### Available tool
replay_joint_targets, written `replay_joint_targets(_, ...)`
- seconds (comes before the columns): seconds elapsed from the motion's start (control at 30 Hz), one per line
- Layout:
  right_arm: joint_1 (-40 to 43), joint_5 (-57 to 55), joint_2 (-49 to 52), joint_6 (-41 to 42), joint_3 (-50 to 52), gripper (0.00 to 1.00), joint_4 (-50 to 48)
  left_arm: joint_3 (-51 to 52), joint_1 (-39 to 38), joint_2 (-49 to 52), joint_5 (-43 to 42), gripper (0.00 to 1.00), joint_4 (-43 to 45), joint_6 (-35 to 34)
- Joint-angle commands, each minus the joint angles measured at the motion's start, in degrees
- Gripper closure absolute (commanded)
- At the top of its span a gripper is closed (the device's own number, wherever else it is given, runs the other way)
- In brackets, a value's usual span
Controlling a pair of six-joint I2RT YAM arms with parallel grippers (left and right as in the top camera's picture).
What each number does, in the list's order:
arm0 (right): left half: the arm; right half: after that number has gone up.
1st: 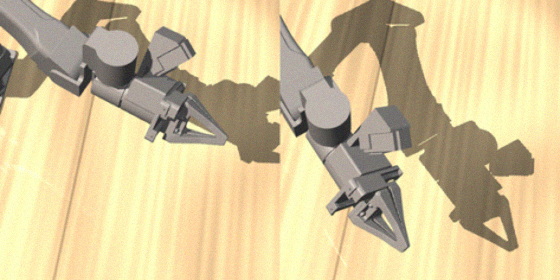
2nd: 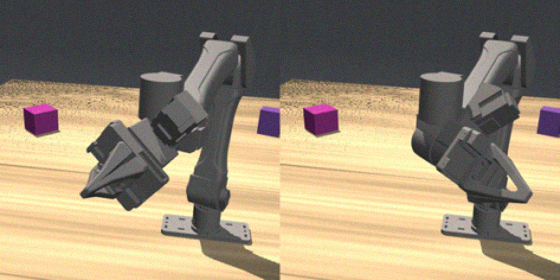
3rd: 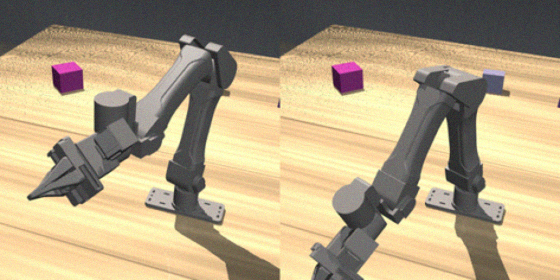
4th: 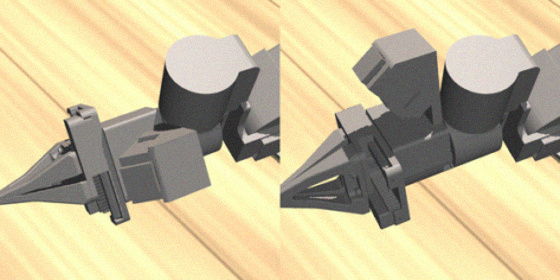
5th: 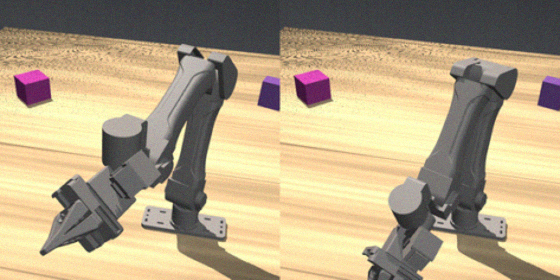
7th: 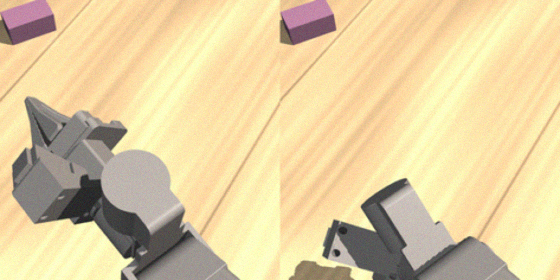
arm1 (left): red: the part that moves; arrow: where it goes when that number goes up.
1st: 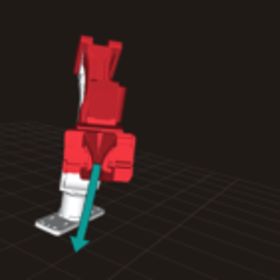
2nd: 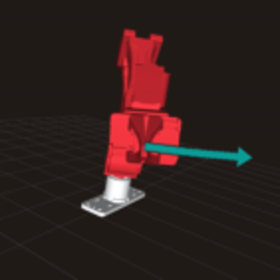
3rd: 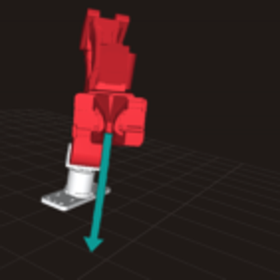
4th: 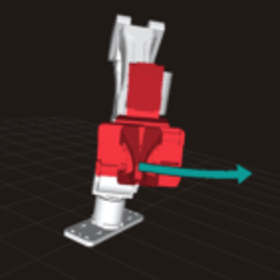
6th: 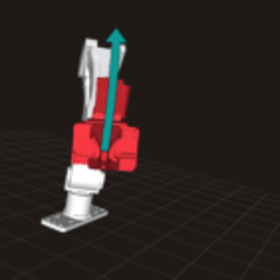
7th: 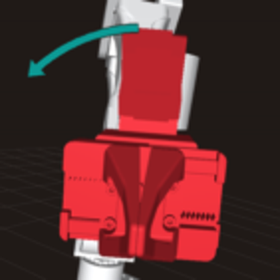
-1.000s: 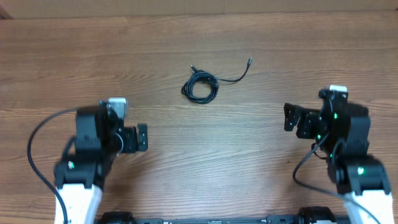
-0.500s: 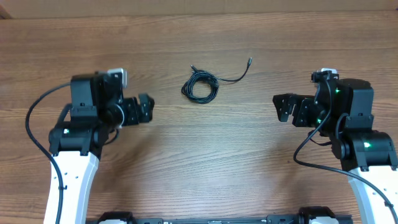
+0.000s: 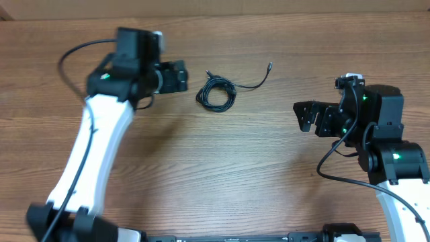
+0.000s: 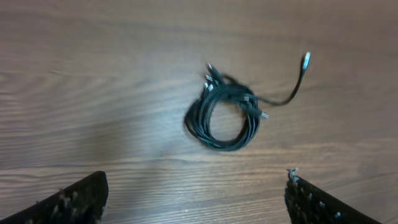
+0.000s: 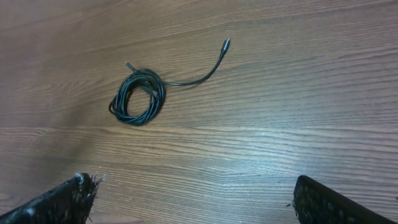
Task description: Untangle cables
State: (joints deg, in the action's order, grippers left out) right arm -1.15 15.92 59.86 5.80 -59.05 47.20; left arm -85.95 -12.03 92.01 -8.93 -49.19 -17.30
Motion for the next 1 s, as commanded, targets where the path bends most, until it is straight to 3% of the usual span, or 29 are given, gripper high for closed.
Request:
replay_joint_targets(0.0, 0.26, 0.2, -0.15, 0.11, -1.75, 0.0, -0.31, -0.98, -3.28, 6.69, 1.7, 0.13, -0.13, -7.13)
replay_joint_targets(0.1, 0.26, 0.2, -0.15, 0.11, -1.75, 0.0, -0.33, -0.98, -5.16, 11.45, 1.7, 0.16, 0.61, -13.31)
replay_joint_targets(0.33, 0.26, 0.22, -0.15, 0.13, -1.75, 0.0, -0.28, -0.98, -8.35, 20.85, 1.99, 0.22, 6.58, -19.19)
replay_joint_targets(0.6, 0.26, 0.24, -0.15, 0.13, -1.75, 0.0, 0.46, -0.98, -8.61, 27.36, 4.98, 0.31, 7.08, -34.05)
replay_joint_targets(0.87, 0.26, 0.24, -0.15, 0.13, -1.75, 0.0, 1.36, -0.96, -8.63, 29.81, 6.51, 0.33, 12.28, -32.59)
replay_joint_targets(0.97, 0.26, 0.24, -0.15, 0.11, -1.75, 0.0, 1.29, -0.96, -8.66, 29.81, 6.51, 0.42, 13.11, -32.41)
